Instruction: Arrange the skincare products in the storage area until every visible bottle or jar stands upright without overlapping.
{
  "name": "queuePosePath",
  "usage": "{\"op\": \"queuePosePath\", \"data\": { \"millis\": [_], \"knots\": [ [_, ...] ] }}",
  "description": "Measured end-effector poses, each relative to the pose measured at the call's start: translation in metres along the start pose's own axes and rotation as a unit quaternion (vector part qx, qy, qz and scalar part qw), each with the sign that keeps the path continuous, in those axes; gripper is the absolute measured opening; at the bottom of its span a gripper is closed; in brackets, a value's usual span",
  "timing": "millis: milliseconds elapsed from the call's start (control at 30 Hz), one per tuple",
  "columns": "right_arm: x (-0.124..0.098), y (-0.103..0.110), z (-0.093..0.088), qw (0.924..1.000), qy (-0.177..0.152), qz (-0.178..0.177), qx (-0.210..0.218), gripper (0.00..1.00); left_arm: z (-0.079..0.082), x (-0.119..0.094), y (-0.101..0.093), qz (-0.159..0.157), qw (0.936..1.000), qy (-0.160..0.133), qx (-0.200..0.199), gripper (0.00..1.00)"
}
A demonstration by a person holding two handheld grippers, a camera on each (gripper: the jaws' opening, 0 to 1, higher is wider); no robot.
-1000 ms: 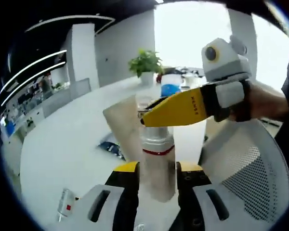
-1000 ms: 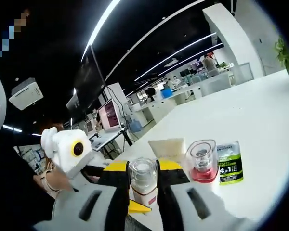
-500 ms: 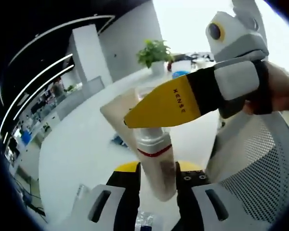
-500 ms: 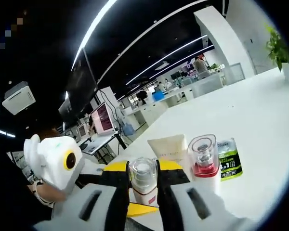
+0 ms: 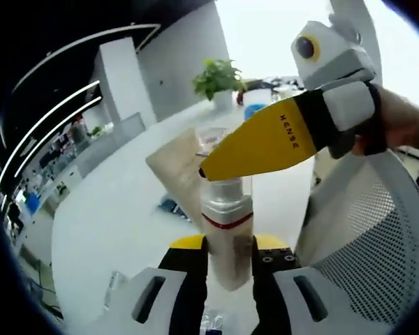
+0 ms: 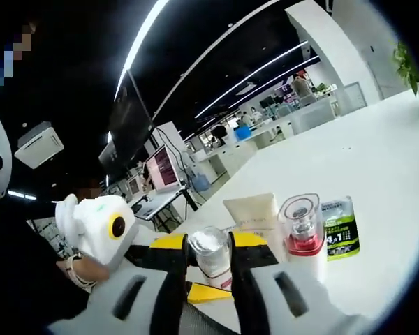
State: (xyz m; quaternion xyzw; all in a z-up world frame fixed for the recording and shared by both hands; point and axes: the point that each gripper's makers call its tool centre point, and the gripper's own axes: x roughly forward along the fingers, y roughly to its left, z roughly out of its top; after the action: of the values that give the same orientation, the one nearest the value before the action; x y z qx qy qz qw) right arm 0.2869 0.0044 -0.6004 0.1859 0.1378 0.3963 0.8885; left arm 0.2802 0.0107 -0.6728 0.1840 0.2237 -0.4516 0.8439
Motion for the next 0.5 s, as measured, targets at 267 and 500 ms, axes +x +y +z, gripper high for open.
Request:
{"op": "queuePosePath", "data": {
  "millis": [267,500],
  "knots": [
    [-0.015,0.004,0.005,0.9981,0.007,0.053,-0.03,0.26,0.003,-0.001,0.001,-0.083,0.9934,-0.041,-0.068,0.2],
    [-0.027,0.0,0.005,0.9908,0.029,0.093,-0.093,0.27,0.005,0.002,-0.012,-0.15,0.9848,-0.083,-0.027,0.2]
  ]
}}
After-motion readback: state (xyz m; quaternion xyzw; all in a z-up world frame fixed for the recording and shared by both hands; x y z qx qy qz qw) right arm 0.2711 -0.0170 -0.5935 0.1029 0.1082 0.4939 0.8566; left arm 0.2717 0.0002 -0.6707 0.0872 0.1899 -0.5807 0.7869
